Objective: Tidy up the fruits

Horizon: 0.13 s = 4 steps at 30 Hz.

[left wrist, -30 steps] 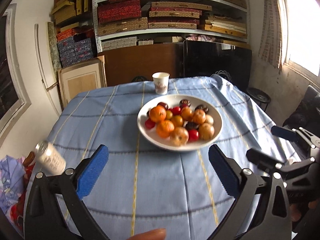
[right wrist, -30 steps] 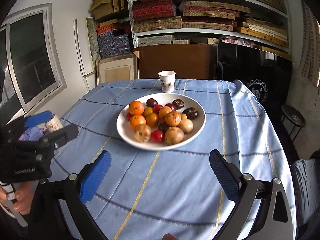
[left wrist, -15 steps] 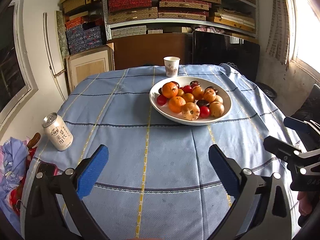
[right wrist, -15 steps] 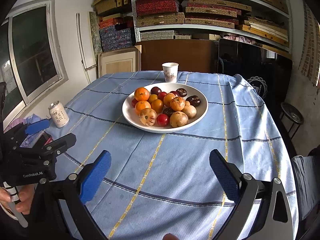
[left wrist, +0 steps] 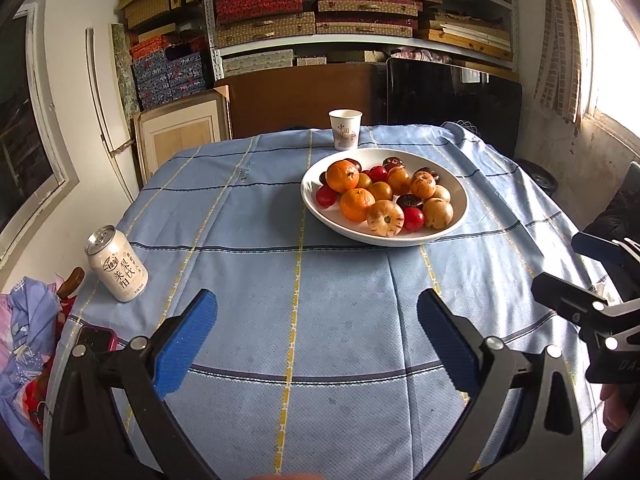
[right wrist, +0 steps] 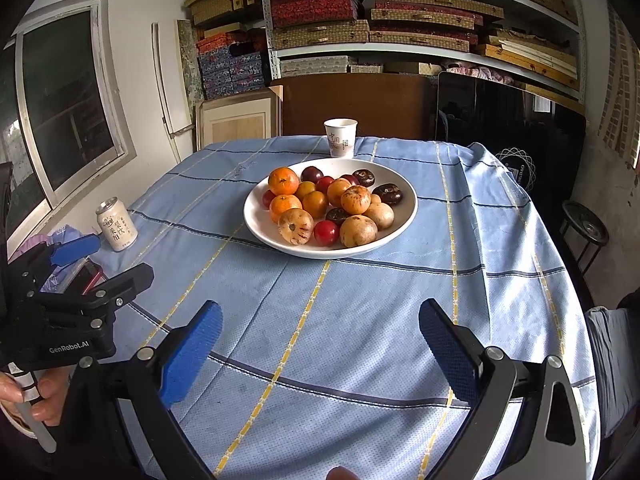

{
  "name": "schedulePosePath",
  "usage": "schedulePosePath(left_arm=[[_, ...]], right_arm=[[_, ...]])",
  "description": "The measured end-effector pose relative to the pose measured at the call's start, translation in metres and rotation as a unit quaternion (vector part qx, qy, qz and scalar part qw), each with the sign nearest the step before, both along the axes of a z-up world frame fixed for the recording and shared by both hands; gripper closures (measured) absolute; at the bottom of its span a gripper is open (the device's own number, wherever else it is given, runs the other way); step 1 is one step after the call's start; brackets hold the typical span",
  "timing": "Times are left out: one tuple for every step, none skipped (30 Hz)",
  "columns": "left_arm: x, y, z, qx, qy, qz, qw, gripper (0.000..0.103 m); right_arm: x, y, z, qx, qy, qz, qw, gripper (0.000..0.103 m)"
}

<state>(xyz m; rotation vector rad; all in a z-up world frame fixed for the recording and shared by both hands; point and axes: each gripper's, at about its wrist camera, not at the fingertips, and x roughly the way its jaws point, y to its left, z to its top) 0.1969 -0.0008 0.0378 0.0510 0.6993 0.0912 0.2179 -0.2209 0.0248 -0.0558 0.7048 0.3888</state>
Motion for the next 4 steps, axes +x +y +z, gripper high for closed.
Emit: schedulePosePath(left_arm=[[0.0006,0.0002,-0.0005,0.000,0.000,0.000,1.0000,0.005],[0.0012,-0.0007,-0.0002,-0.001,0.001,0.000,1.0000,0.005],[0.0013,0.0000,-0.0007,-0.003,0.002,0.000,1.0000,0.005],[0.0017,0.0001,-0.0010,-0.004,0.003,0.001,1.0000,0.005]], right_arm=[[0.0004,-0.0010,-0.0004,0.000,0.000,-0.001,1.000,0.004],[0.0011,-0.0016,-0.0007,0.001,0.001,-0.001,1.000,0.004],[0.0015,-0.0022,-0.0011,0.002,0.002,-0.001,1.000,0.004],[0.0021,-0.0027,-0.0014,0.002,0.002,-0.002,1.000,0.004]])
